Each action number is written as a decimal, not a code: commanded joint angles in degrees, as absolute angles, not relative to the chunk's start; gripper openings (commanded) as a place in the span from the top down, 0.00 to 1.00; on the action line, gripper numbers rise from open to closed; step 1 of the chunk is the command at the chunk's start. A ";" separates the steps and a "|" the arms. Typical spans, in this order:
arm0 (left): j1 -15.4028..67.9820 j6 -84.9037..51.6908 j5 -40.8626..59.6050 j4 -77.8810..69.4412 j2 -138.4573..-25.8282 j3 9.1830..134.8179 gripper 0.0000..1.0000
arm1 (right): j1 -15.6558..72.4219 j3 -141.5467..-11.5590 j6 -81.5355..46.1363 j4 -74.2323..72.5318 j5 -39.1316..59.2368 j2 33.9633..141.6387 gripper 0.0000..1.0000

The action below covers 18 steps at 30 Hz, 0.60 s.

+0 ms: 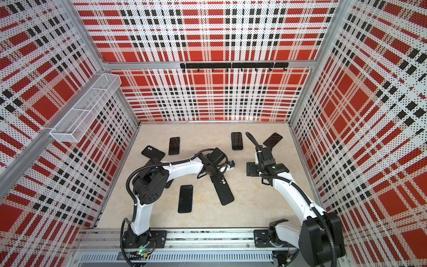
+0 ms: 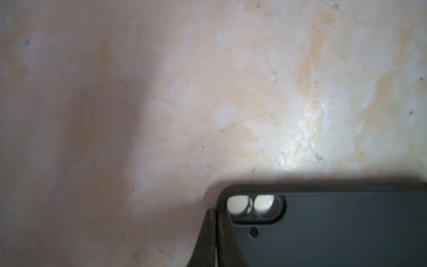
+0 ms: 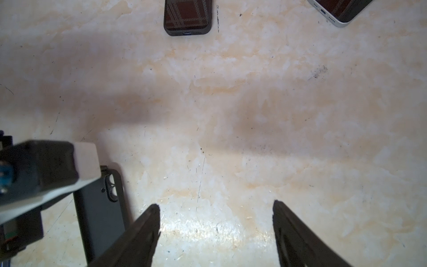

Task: Put the phone into the phone case
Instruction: 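Drag the black case toward the table center with the left gripper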

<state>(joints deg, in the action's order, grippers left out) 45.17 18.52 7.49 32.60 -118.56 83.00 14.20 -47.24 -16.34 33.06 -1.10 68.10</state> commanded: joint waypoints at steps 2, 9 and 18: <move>40.44 5.74 6.33 31.35 -115.38 83.36 1.00 | 13.70 -47.81 -16.06 31.28 -0.55 69.12 0.21; 34.10 -24.76 3.15 22.11 -110.39 76.32 1.00 | 13.71 -47.90 -16.17 29.48 0.83 71.39 0.21; 33.78 -32.61 -5.98 24.94 -111.90 77.35 1.00 | 13.71 -47.35 -15.56 28.65 0.90 71.90 0.20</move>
<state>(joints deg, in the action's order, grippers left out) 33.23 -27.83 -1.63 24.18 -111.18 75.92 14.09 -47.24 -16.16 30.04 0.89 71.72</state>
